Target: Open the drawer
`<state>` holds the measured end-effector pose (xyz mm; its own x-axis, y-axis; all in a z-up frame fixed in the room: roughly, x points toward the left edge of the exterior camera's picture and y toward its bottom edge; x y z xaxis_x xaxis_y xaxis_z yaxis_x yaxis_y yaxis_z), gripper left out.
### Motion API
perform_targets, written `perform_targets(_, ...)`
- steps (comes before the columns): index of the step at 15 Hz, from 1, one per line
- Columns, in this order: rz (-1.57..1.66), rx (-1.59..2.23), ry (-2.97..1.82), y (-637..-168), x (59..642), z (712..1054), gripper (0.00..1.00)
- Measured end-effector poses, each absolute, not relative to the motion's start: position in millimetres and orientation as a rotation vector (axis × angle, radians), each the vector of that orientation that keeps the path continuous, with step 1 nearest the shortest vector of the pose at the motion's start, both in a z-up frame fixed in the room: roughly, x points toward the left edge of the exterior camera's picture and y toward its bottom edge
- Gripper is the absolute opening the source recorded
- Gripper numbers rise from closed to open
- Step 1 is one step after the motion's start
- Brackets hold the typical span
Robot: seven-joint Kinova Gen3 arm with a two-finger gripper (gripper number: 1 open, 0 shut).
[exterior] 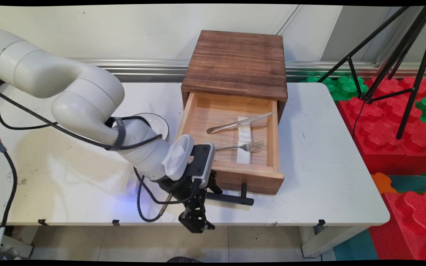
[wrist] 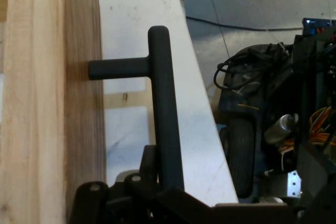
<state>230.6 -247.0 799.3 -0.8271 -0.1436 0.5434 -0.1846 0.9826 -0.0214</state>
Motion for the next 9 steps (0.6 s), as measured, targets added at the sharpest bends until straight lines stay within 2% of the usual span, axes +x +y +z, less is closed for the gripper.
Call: perform_targets(9,0.063,0.253,-2.548,-235.7,231.3,799.1,1.0)
